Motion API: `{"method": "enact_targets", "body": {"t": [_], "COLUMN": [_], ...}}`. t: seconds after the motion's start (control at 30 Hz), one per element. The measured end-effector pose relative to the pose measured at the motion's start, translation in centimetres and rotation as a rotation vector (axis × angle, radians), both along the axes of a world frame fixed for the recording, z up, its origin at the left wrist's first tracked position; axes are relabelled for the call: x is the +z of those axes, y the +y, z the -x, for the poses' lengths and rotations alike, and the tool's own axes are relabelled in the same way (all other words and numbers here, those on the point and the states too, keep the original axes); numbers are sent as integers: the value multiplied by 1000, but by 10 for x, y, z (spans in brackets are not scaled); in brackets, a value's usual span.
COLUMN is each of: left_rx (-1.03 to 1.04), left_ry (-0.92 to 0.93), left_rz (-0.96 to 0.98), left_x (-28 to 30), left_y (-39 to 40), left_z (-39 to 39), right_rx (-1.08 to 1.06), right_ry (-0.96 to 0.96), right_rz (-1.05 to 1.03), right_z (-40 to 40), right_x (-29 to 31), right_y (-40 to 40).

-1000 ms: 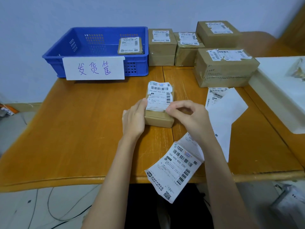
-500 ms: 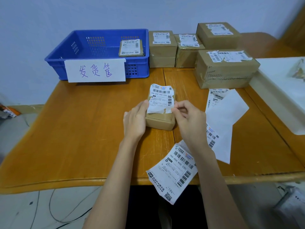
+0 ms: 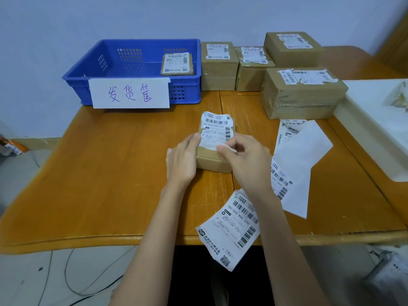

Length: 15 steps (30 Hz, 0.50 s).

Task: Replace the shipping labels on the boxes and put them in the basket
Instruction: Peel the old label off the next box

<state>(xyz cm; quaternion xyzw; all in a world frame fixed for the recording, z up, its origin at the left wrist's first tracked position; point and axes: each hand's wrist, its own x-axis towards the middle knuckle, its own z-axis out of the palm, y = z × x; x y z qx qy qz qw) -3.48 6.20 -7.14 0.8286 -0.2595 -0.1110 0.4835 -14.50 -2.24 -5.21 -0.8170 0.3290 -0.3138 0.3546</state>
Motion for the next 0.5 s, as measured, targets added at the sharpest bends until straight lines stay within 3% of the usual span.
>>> {"method": "enact_targets", "body": {"t": [0.5], "left_rx": [-29], "left_ry": [27], "left_rz": [15], "left_x": [-5], "left_y": [2], "left_z": [-3], "right_rx": [-74], "right_ry": [70], "right_rz": [-176], "right_z": [-2], "right_x": [17], "right_y": [11]}}
